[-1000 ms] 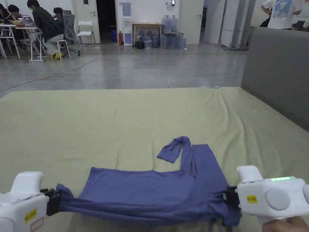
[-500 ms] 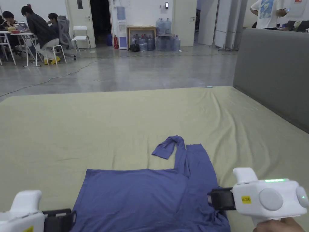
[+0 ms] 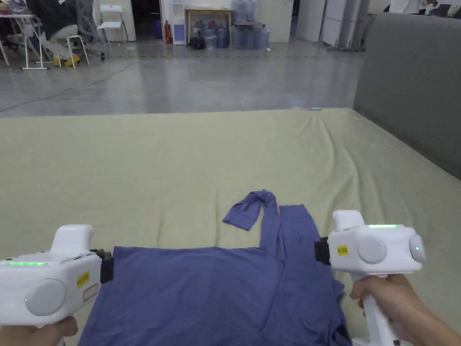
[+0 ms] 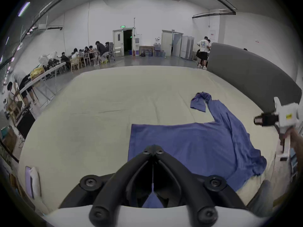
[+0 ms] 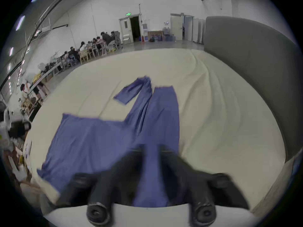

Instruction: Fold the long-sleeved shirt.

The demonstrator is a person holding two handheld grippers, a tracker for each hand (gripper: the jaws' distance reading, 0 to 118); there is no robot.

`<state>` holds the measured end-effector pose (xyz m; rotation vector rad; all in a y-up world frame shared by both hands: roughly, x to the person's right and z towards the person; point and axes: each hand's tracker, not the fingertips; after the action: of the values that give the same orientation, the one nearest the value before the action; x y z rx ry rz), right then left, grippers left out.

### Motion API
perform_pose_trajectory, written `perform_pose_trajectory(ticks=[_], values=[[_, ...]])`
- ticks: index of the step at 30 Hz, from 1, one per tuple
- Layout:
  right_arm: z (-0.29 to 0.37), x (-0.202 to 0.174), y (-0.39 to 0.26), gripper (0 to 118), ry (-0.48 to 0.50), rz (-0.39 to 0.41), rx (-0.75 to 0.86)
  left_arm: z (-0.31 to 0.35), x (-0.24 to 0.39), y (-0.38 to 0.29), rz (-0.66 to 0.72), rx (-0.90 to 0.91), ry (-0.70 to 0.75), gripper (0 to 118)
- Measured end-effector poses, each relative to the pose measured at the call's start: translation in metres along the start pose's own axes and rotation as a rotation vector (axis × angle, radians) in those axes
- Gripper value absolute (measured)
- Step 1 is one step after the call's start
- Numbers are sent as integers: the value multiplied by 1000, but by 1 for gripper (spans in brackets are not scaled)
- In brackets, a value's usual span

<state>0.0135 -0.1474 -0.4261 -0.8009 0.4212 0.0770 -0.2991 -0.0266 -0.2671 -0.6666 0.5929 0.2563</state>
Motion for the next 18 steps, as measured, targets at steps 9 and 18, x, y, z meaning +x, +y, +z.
perform_pose_trajectory(ticks=[9, 18], values=[[-152, 40, 78, 110, -182, -1, -160, -22, 15, 2, 16, 119, -10, 0], [-160, 17, 56, 0, -299, 75, -249, -28, 18, -2, 9, 99, 8, 0]])
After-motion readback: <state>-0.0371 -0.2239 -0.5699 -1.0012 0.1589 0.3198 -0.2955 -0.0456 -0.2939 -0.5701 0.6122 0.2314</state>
